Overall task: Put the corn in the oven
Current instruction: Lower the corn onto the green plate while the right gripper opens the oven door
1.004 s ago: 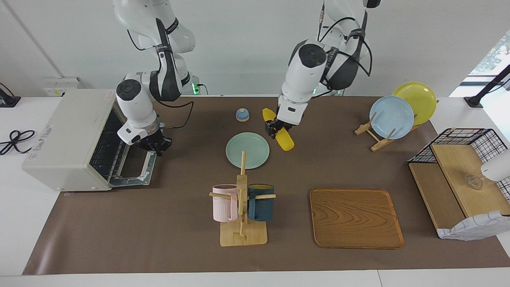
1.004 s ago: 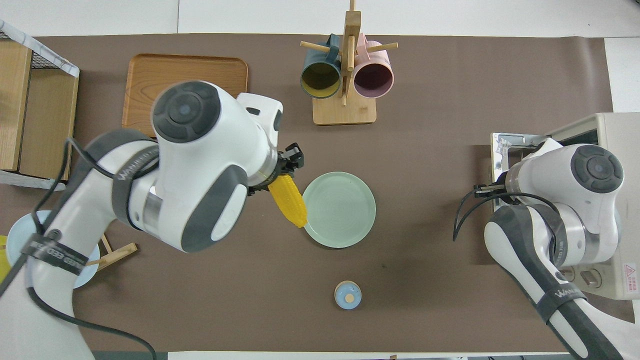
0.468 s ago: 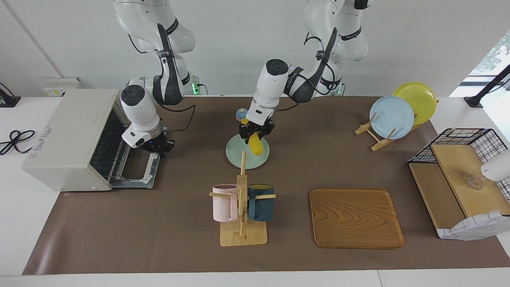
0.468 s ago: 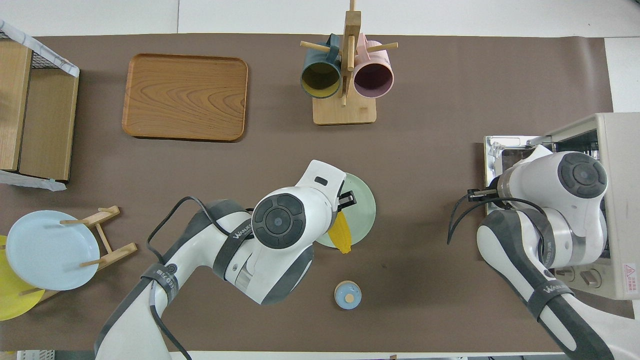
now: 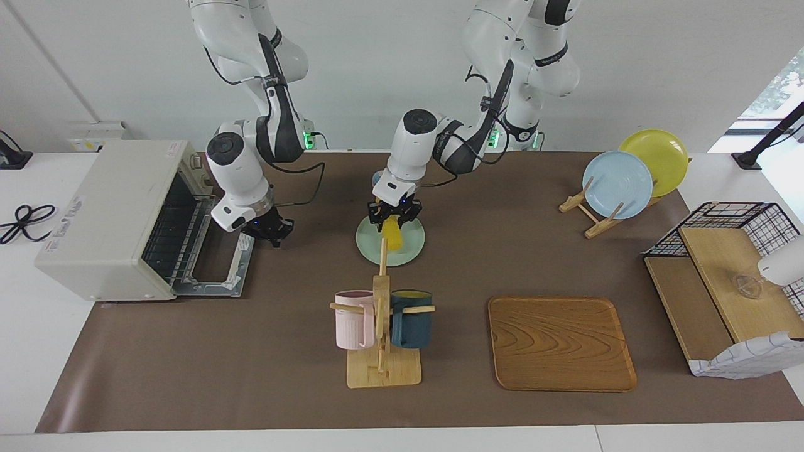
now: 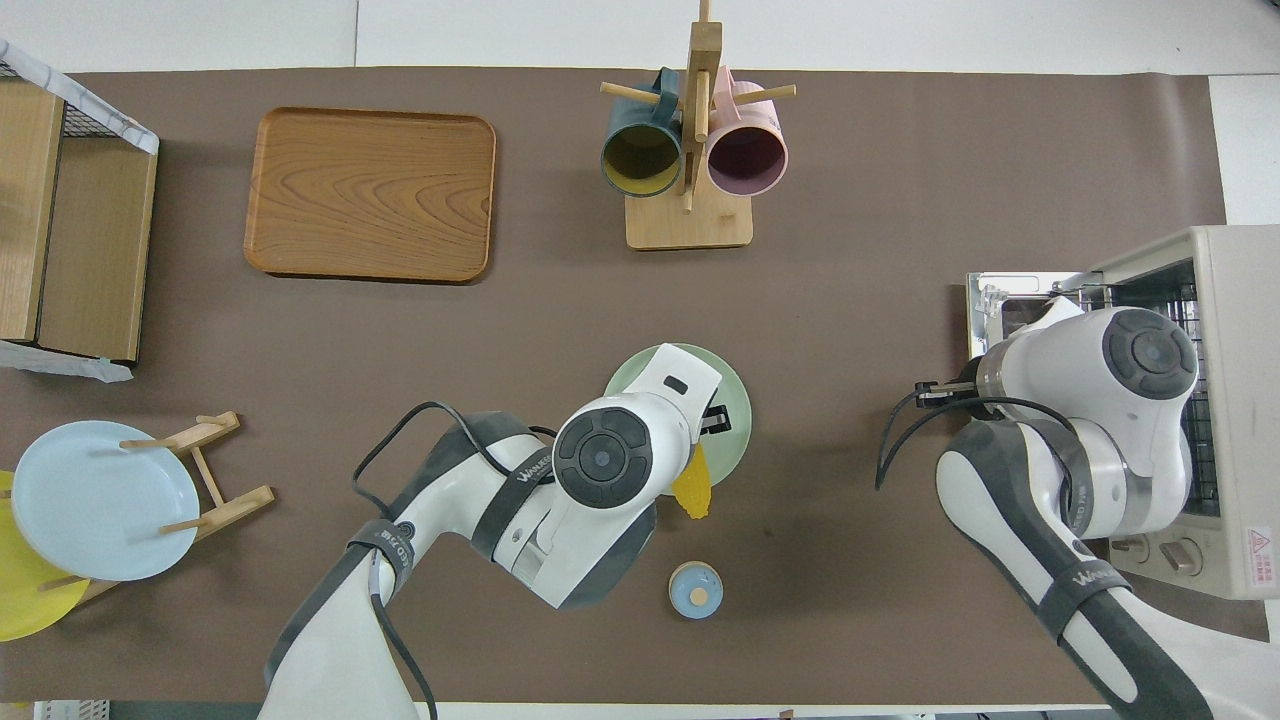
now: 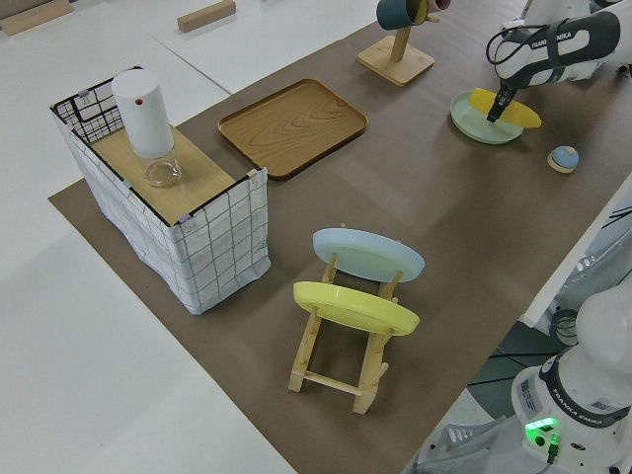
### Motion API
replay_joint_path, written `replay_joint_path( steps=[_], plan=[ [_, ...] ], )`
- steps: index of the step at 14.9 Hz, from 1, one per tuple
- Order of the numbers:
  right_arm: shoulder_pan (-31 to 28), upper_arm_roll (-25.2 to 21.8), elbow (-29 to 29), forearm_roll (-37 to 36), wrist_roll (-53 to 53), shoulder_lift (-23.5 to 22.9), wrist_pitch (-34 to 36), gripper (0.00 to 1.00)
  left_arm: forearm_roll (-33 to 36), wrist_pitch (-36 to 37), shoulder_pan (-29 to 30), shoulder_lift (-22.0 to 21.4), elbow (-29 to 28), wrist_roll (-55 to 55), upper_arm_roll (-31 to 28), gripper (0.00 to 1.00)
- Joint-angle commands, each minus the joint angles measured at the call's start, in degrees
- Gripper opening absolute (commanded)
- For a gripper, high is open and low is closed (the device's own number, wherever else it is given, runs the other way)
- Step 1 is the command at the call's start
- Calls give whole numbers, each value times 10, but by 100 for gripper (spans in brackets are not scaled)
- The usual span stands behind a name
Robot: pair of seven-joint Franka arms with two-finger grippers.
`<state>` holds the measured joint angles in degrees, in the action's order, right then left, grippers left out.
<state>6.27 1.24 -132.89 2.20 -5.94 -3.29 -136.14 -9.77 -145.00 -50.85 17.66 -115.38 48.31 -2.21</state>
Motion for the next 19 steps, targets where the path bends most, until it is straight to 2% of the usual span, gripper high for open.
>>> replay_joint_path(
  steps=[1, 2, 3, 4, 5, 7, 9, 11, 15, 19],
  plan=[
    [-1, -2, 36, 13, 1, -10, 23, 33, -12, -9, -7, -5, -6, -26, -10, 0],
    [-1, -2, 40, 13, 2, -10, 20, 57, -12, -9, -8, -5, -7, -26, -10, 0],
    [-1, -2, 43, 13, 2, -11, 20, 70, -12, -9, -7, -5, -7, -27, -10, 0],
    [-1, -2, 43, 13, 2, -11, 20, 95, -12, -9, -5, -5, -7, -27, -10, 9],
    [1, -1, 43, 13, -1, -10, 22, 100, -12, -9, -2, -5, -6, -29, -10, 23],
    [3, -1, 43, 14, -1, -9, 23, 100, -12, -9, -1, -5, -5, -28, -10, 38],
    [4, -1, 43, 14, -1, -8, 20, 100, -12, -8, 4, -5, -5, -27, -10, 77],
    [5, -1, 48, 13, 0, -7, 17, 100, -12, -7, 10, -3, -3, -26, -10, 100],
    [9, 0, 55, 14, 0, -7, 19, 100, -12, 11, 23, -15, 0, -27, -11, 100],
    [23, 0, 68, 14, -3, -11, 28, 100, -12, 113, 80, -78, 8, -37, -13, 100]
  ],
)
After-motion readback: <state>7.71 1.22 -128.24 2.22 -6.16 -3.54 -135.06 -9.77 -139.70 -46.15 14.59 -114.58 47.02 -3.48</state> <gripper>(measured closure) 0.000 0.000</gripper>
